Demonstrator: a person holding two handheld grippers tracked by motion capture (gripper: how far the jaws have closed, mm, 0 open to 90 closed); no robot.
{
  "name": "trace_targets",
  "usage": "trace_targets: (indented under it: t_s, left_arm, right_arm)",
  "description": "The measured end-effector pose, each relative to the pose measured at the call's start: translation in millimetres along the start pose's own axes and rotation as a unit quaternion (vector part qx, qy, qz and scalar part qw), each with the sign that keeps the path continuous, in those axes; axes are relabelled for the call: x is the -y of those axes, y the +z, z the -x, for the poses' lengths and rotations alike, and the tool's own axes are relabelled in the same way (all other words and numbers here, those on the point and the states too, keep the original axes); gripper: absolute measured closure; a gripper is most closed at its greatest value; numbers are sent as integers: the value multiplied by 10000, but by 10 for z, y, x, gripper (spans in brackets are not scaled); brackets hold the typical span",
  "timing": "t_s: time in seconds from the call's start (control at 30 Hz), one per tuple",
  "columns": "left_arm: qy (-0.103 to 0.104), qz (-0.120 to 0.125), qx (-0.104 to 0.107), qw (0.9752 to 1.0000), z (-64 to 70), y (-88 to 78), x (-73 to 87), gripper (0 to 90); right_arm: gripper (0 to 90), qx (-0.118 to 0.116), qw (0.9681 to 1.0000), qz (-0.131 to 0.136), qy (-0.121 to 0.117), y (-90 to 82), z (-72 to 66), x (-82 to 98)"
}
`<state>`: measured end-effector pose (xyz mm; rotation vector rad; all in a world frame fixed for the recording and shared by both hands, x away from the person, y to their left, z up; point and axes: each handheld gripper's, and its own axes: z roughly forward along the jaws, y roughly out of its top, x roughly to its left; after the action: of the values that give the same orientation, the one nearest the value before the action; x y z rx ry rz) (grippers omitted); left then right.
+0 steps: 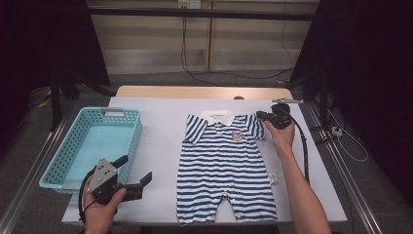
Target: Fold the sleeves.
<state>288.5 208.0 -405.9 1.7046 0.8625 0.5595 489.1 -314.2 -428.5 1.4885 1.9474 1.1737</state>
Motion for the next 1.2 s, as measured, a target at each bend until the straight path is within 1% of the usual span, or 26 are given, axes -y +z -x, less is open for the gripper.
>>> trace_targets:
  t_s: [0.03, 0.07, 0.1, 0.13, 0.17, 0.23, 0.27, 0.37, 0.4, 0.43, 0.47, 0.53, 0.57, 0.63, 0.67, 0.7, 0.73, 0.8, 0.83, 0.9, 0.97, 1.03, 1.1, 1.17, 1.2]
  left_arm:
    - [45, -55, -7, 10000, -15, 2, 2, 26]
    - [-46, -2, 10, 10000, -6, 11, 4, 26]
    - [-52, 19, -5, 10000, -5, 9, 2, 26]
    - [-43, 12, 3, 10000, -7, 3, -1, 26]
    - [-102, 35, 32, 9999, 2, 6, 2, 26]
    - [-54, 29, 12, 10000, -2, -1, 1, 27]
    - [-62, 32, 13, 10000, -1, -1, 1, 26]
    - [-61, 41, 14, 10000, 2, 3, 0, 26]
    - [30, -8, 15, 10000, -4, 1, -2, 26]
    - [-11, 13, 32, 10000, 7, 10, 1, 26]
    - [7, -3, 58, 10000, 10, 15, 1, 26]
    - [58, -42, 66, 10000, 10, 13, -2, 27]
    - [60, -40, 69, 9999, 10, 13, -3, 27]
    - [38, -25, 57, 10000, 9, 11, -2, 27]
    - [83, -53, 45, 9999, -3, 7, -2, 27]
    - [-7, 15, 64, 10000, 6, 14, 1, 27]
    - [-14, 11, 46, 10000, 7, 14, 1, 26]
    - [2, 9, 62, 10000, 6, 14, 0, 26]
    - [-6, 8, 52, 10000, 12, 13, -2, 27]
    - [63, -47, 64, 9999, 9, 9, -3, 27]
    - [62, -56, 60, 9999, 8, 11, -2, 26]
    - [11, -28, 58, 10000, 11, 15, -1, 27]
    - [-3, -9, 66, 10000, 13, 16, 0, 27]
    - [44, -42, 67, 10000, 8, 9, -2, 26]
    - [50, -51, 70, 10000, 9, 8, -2, 27]
  right_arm:
    - [880, -23, 10000, -17, -33, 6, -18, 0]
    - [880, -55, 10000, -6, -52, 12, -34, 1]
    - [880, -78, 10000, -21, -37, 14, -53, 2]
    - [880, -102, 9999, -22, -80, 19, -67, 3]
    - [880, -116, 9998, -25, -127, 26, -81, 6]
    - [880, -175, 9998, -32, -128, 30, -118, 9]
    - [880, -238, 9996, -32, -117, 32, -136, 7]
    - [881, -316, 9994, -38, -159, 55, -193, 9]
    - [880, -328, 9993, -37, -187, 67, -211, 12]
    - [880, -345, 9992, -33, -208, 81, -227, 15]
    - [881, -375, 9991, -57, -210, 94, -240, 20]
    - [880, -401, 9990, -87, -201, 121, -262, 34]
    - [880, -410, 9988, -79, -244, 135, -267, 41]
    - [880, -431, 9988, -110, -219, 152, -288, 49]
    - [880, -438, 9987, -106, -221, 162, -299, 51]
    - [880, -456, 9987, -119, -211, 166, -309, 50]
    - [880, -467, 9986, -114, -241, 175, -313, 50]
    - [879, -474, 9985, -148, -236, 198, -325, 50]
    - [878, -463, 9983, -201, -279, 213, -330, 51]
    - [879, -463, 9982, -226, -295, 236, -346, 52]
    - [880, -483, 9980, -262, -302, 258, -367, 49]
    - [880, -488, 9980, -273, -303, 284, -389, 44]
    - [880, -504, 9977, -294, -345, 313, -406, 35]
    - [881, -492, 9977, -301, -343, 343, -430, 29]
    - [880, -503, 9978, -326, -296, 354, -443, 28]
